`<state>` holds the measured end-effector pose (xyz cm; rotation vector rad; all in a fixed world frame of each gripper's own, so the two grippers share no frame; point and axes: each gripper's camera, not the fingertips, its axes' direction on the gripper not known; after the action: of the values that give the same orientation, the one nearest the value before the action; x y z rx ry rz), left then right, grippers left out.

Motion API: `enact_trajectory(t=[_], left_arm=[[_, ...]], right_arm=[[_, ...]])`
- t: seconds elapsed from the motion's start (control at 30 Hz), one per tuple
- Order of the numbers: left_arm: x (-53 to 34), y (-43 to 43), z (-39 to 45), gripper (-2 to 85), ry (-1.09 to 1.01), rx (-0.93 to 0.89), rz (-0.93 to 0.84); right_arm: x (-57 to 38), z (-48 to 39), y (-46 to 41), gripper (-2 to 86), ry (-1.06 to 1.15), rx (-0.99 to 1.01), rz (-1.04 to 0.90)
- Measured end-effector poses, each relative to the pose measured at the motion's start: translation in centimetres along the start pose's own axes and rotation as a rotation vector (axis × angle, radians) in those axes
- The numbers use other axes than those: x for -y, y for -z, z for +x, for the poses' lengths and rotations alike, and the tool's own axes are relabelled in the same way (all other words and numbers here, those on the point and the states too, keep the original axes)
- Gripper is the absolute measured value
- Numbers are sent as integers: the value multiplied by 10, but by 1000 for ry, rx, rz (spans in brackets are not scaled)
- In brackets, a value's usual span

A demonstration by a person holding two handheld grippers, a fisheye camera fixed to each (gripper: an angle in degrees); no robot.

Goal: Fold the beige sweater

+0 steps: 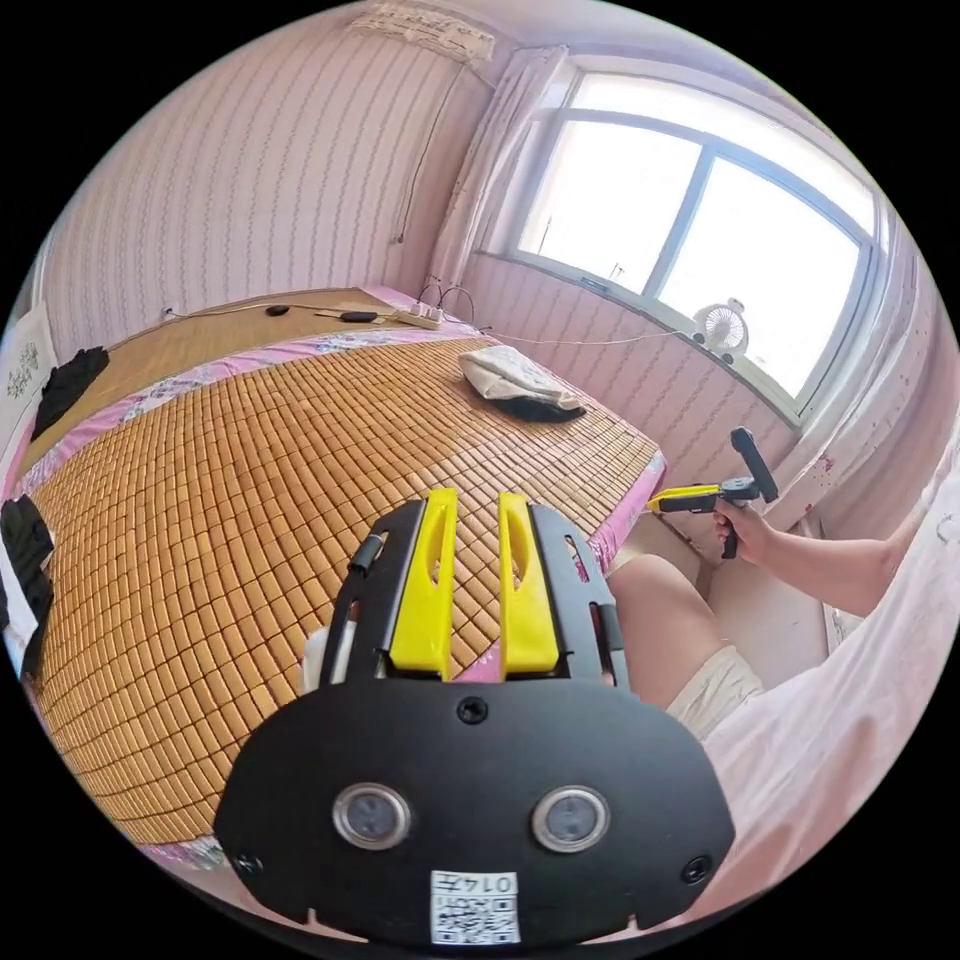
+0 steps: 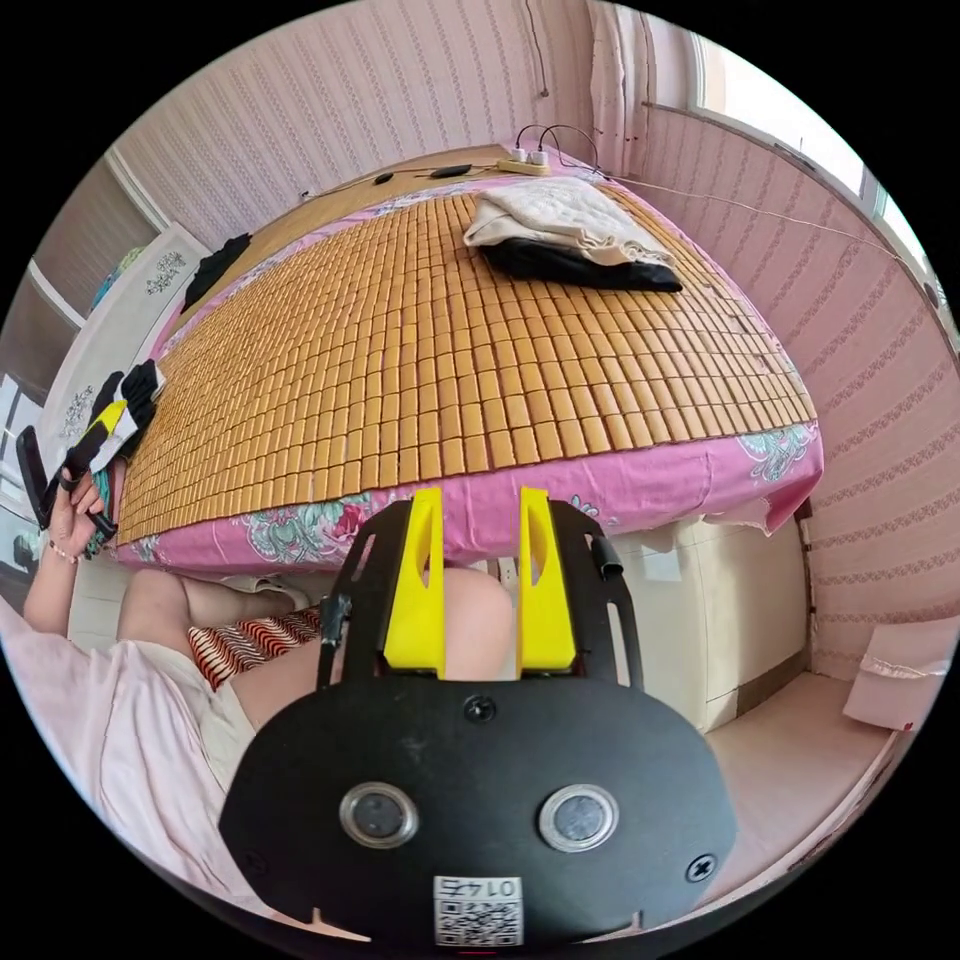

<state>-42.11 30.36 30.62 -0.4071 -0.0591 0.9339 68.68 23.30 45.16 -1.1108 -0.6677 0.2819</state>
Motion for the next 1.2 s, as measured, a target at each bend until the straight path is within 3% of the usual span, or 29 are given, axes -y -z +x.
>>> enact_trajectory(t=[0.17, 0.43, 0.63, 0.8, 0.9, 1.03, 1.2], left_arm=[[70, -83, 10, 109, -77, -8, -80], [196, -244, -4, 125, 26, -72, -197], [268, -361, -26, 136, 275, -185, -261], [304, -433, -33, 135, 364, -117, -311], [314, -454, -33, 71, 377, -213, -337], [324, -450, -36, 46, 433, -240, -350], [339, -358, -31, 31, 360, -206, -138]], right_arm=[[37, 34, 7, 120, 63, -40, 108], [126, 82, -1, 137, 110, -100, 170], [175, 114, -17, 143, 131, -86, 202], [209, 142, -43, 101, 151, -65, 143], [218, 157, -54, 57, 143, -7, 40], [207, 170, -29, 26, 133, 67, 141], [186, 140, 40, 16, 250, 214, 296]])
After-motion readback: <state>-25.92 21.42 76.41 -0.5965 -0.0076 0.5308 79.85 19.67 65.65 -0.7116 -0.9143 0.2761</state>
